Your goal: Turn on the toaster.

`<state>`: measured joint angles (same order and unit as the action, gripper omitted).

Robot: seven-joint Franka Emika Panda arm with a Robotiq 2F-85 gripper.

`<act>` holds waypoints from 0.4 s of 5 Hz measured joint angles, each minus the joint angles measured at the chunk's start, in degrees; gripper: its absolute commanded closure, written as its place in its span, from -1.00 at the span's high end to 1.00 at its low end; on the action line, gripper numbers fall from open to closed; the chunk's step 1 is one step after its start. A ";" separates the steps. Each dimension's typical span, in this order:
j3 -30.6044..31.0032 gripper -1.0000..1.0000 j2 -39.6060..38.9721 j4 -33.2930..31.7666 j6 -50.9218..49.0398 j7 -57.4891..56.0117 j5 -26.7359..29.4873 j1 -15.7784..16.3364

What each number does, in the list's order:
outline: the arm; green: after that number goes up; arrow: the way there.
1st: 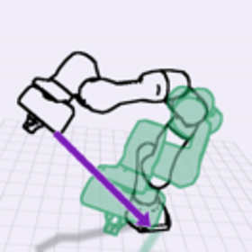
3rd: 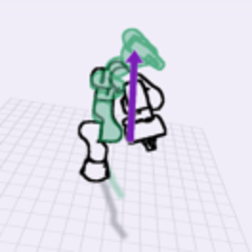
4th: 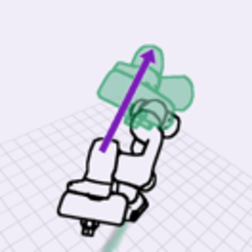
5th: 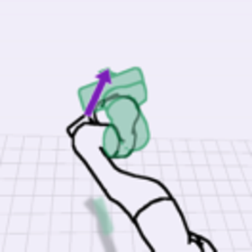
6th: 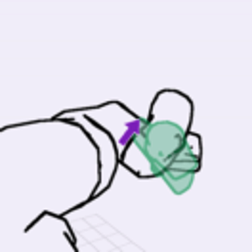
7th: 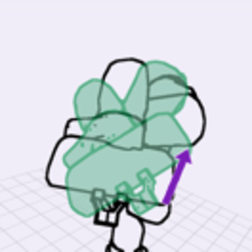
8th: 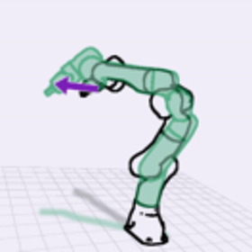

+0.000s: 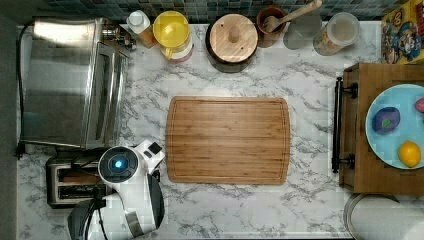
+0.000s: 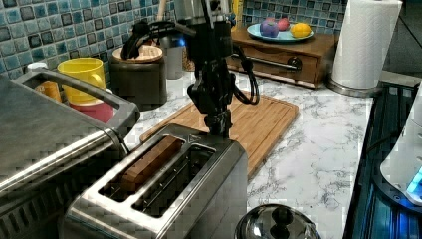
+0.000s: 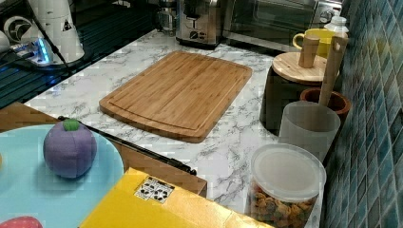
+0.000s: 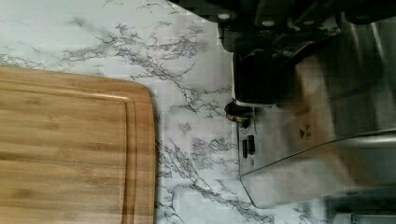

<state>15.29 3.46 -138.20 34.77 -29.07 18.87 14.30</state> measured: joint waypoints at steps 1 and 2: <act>0.29 -1.00 -2.17 1.12 0.03 -0.03 0.00 -0.80; 0.18 -1.00 -4.35 2.24 -0.14 -0.03 -0.06 -1.20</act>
<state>15.47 -0.89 -135.97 34.63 -29.10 18.81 13.10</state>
